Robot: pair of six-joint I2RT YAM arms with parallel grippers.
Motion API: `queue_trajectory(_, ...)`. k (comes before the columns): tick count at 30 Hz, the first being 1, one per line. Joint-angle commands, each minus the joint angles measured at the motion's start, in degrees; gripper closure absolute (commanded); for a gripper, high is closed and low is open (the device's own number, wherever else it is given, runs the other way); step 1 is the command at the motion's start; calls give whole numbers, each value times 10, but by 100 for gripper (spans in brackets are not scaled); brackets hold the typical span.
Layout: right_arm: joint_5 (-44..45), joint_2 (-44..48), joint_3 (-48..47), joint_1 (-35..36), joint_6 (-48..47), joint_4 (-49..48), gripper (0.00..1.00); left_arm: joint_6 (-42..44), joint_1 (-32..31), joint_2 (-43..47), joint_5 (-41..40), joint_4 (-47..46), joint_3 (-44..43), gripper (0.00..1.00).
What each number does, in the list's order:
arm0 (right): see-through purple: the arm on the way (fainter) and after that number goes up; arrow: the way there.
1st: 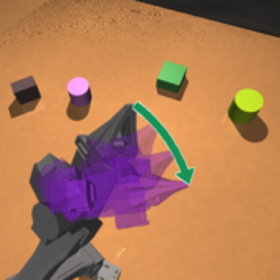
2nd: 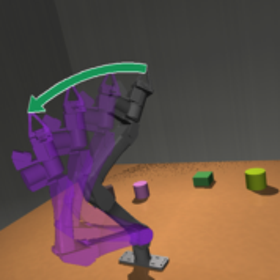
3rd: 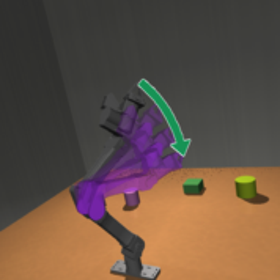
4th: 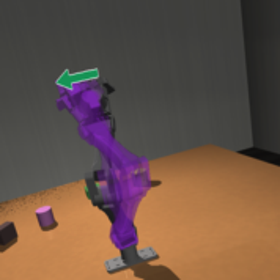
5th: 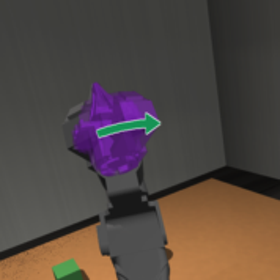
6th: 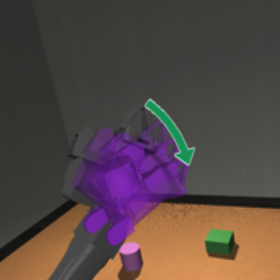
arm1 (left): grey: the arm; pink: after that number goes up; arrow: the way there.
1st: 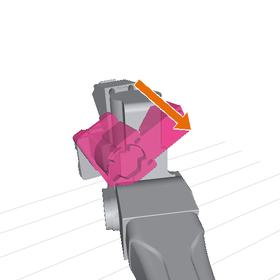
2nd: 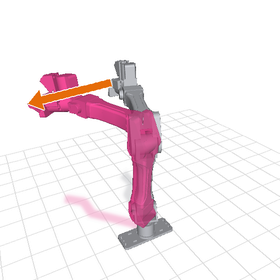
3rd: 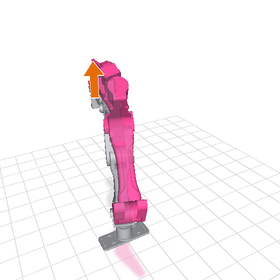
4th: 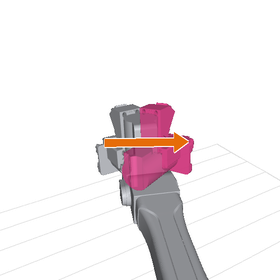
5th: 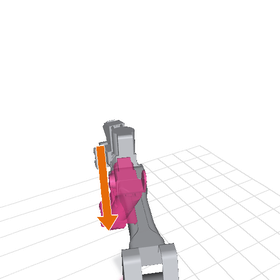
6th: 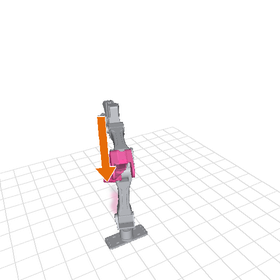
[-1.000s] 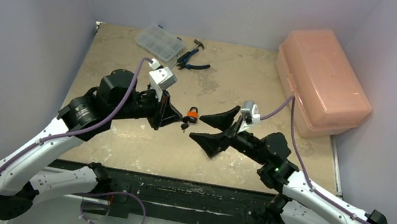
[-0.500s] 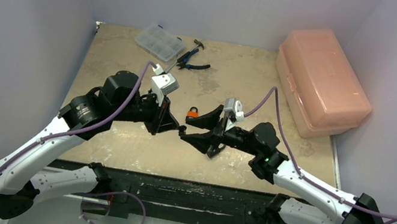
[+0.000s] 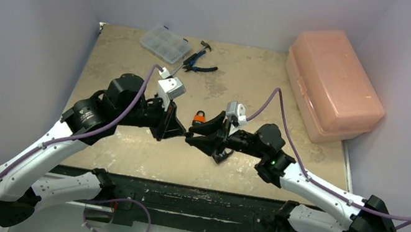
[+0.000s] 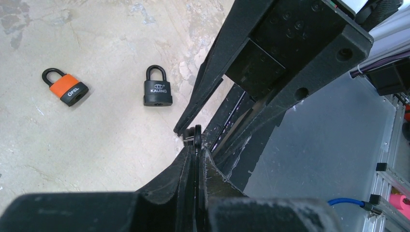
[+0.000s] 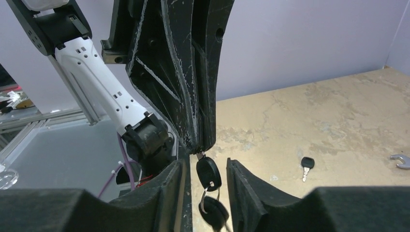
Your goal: Unlock with the key
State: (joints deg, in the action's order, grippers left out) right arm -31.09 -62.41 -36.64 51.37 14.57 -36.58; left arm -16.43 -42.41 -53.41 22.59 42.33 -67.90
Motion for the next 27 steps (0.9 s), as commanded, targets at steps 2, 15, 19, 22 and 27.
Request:
queue_trajectory(2,-12,0,-33,1,-13,0,63,8,0,3,12,-25,4,100)
queue_trajectory(15,-8,2,-43,1,-30,53,58,5,0,11,15,-27,4,100)
queue_trajectory(19,-11,8,-44,1,-31,50,63,4,0,12,16,-28,4,100)
queue_trajectory(22,-18,11,-45,1,-31,50,72,4,0,12,16,-28,5,100)
queue_trajectory(27,-40,13,-48,1,-27,53,100,4,0,15,13,-30,8,100)
